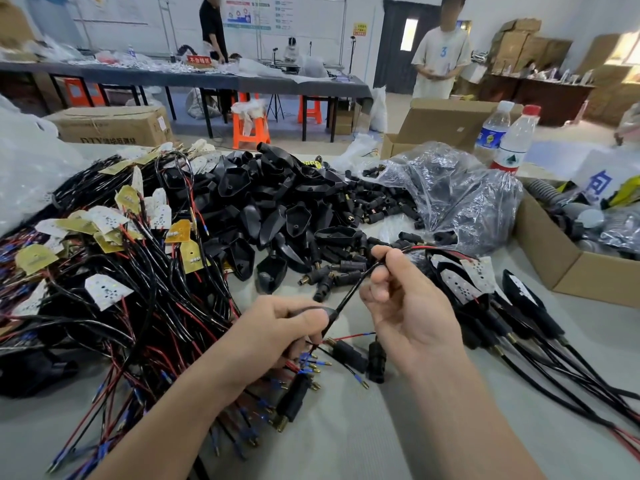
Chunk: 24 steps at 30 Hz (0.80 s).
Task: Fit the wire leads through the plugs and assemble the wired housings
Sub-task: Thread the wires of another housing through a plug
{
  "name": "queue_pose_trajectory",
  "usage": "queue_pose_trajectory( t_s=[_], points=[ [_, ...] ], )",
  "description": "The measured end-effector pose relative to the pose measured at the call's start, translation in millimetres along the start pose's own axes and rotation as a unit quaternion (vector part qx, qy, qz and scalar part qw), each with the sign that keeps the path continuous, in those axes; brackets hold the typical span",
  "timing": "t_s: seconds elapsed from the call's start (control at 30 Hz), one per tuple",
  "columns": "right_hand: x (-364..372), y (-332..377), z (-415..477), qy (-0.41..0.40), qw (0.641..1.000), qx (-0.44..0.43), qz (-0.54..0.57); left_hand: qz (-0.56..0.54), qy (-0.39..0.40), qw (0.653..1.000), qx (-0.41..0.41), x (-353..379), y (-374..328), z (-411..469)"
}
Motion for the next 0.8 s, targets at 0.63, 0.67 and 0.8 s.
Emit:
queue_pose_trajectory(
  t_s=[0.63, 0.67, 0.8],
  points=[
    [-13.0, 45.3, 22.3, -0.052, 0.970, -0.163, -0.175, -0.137, -0.021, 0.990, -0.028, -9.6, 5.9, 3.7],
    [-15.5, 48.5, 23.6, -0.057, 0.973, -0.163, -0.156, -0.143, -0.030, 0.989, -0.037, -10.7, 6.4, 3.5],
    [-27.7, 55.7, 24.7, -0.084, 0.981, -0.151, -0.092, -0.197, -0.055, 0.978, -0.048, -16.6, 4.3, 3.6]
  ],
)
Point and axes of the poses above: each hand's wrist, its own z-axis towards the middle knuckle, its own x-axis out of the palm, y = z × x, the point moved 7 cm from there along z, towards the middle knuckle, and after that the axes turned 3 degrees about -z, right-handed, at the moved point
